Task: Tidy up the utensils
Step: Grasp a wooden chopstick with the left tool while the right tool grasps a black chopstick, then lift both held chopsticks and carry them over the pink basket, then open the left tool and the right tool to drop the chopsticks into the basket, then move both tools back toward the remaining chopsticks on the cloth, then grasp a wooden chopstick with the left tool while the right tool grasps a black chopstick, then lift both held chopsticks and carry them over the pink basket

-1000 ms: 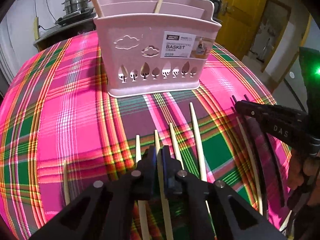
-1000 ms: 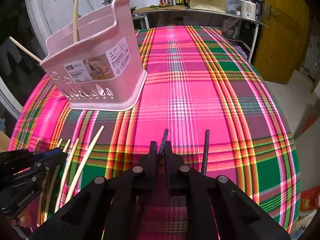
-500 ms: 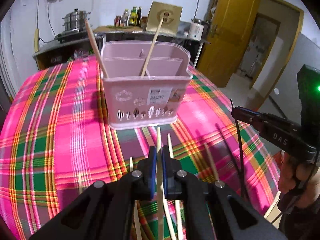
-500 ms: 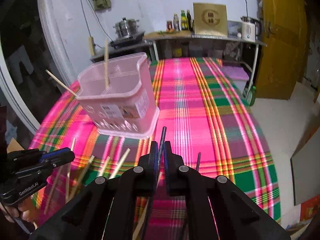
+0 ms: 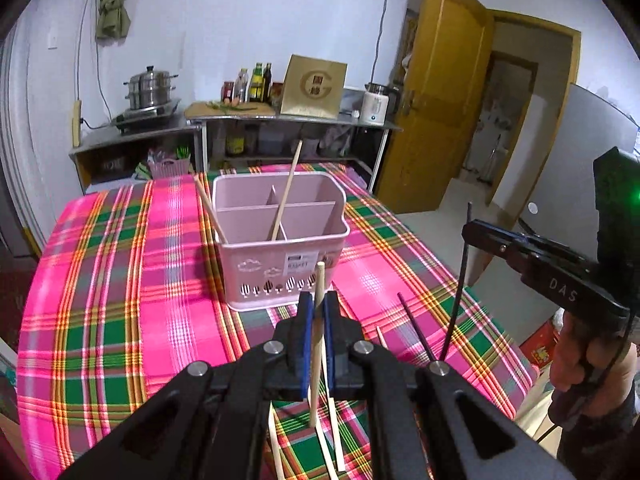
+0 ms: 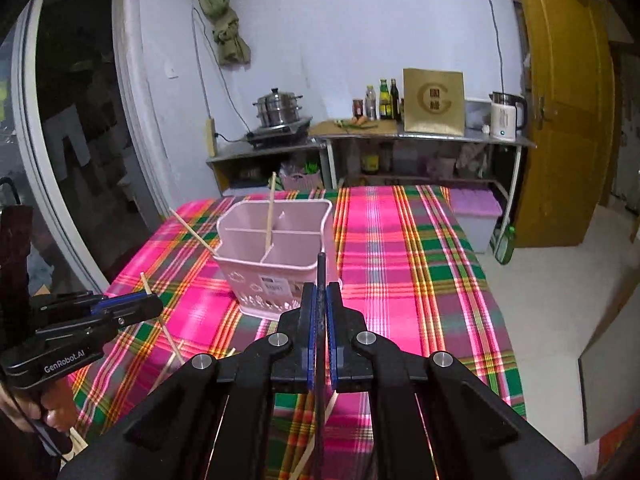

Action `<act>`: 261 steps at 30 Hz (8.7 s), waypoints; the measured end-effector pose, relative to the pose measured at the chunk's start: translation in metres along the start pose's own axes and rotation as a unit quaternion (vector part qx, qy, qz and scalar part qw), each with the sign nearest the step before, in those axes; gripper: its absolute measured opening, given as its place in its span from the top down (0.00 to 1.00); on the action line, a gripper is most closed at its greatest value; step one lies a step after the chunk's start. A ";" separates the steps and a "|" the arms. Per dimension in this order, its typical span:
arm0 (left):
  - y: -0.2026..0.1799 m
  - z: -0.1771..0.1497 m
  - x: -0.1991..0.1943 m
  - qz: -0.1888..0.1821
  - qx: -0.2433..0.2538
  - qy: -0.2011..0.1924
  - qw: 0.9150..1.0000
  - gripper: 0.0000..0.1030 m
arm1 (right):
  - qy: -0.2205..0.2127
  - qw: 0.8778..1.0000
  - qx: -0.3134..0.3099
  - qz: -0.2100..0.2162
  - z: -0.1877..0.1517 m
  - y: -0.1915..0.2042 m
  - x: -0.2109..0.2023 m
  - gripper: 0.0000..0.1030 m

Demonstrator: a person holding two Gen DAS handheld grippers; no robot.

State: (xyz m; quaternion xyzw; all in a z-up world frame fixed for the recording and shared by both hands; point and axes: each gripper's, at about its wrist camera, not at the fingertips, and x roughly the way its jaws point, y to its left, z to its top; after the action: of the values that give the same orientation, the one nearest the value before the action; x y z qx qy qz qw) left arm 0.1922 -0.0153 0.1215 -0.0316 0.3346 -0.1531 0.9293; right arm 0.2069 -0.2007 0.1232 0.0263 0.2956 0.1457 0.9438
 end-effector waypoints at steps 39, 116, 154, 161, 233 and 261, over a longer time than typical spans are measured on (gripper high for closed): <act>0.022 0.121 -0.025 0.036 0.023 -0.065 0.997 0.94 | -0.097 0.993 -0.017 0.061 0.098 0.032 -0.019 0.96; 0.041 0.015 -0.037 0.012 -0.003 -0.079 0.997 0.71 | -0.064 0.996 -0.004 0.064 -0.005 0.017 -0.017 0.85; 0.024 -0.133 -0.022 0.008 -0.034 -0.003 0.999 0.71 | 0.032 0.998 0.028 0.042 -0.139 -0.008 -0.030 0.85; 0.026 -0.119 0.007 0.026 -0.020 0.032 0.999 0.71 | 0.055 0.998 0.028 0.021 -0.134 -0.018 -0.010 0.85; 0.023 -0.035 0.052 0.060 0.005 0.067 0.996 0.94 | 0.089 0.996 -0.005 -0.016 -0.028 -0.034 0.058 0.95; 0.015 0.029 -0.015 0.034 0.022 -0.006 0.999 0.94 | -0.035 0.999 -0.035 0.013 0.030 0.000 -0.025 0.96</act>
State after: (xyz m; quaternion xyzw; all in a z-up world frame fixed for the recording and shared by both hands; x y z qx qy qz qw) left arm 0.2035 0.0026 0.1511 -0.0010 0.3265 -0.1282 0.9365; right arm 0.2041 -0.2074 0.1616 0.0023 0.2569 0.1673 0.9519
